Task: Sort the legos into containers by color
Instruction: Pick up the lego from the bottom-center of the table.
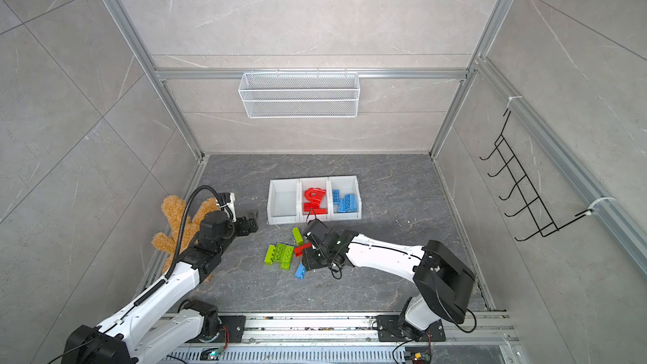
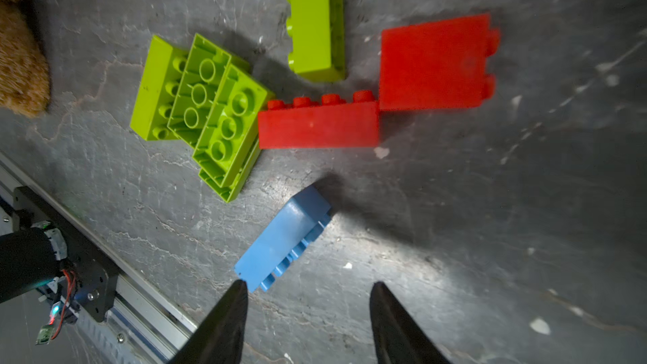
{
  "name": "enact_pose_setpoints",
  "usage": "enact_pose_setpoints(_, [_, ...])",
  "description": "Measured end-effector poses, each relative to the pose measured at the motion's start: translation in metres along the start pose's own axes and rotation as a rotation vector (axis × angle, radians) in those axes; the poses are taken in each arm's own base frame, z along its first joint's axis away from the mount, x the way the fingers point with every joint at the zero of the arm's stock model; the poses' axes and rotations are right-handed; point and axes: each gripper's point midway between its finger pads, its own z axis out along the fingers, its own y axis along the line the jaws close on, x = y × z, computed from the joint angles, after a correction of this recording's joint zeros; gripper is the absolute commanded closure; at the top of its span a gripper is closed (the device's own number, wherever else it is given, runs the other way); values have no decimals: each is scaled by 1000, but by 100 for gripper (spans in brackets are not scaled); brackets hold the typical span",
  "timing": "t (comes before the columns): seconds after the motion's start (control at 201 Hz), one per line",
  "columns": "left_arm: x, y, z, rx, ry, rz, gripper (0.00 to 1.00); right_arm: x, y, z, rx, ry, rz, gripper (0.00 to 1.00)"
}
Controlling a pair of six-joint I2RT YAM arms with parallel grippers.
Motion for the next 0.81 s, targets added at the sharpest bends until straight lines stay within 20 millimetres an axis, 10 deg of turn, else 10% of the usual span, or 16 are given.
enact_pose_setpoints(0.528, [1, 0, -2, 5, -4, -1, 1, -6, 25, 37, 38, 37, -7, 42])
enact_pose_setpoints(0.806, [1, 0, -2, 7, -4, -1, 1, 3, 6, 38, 190, 86, -40, 60])
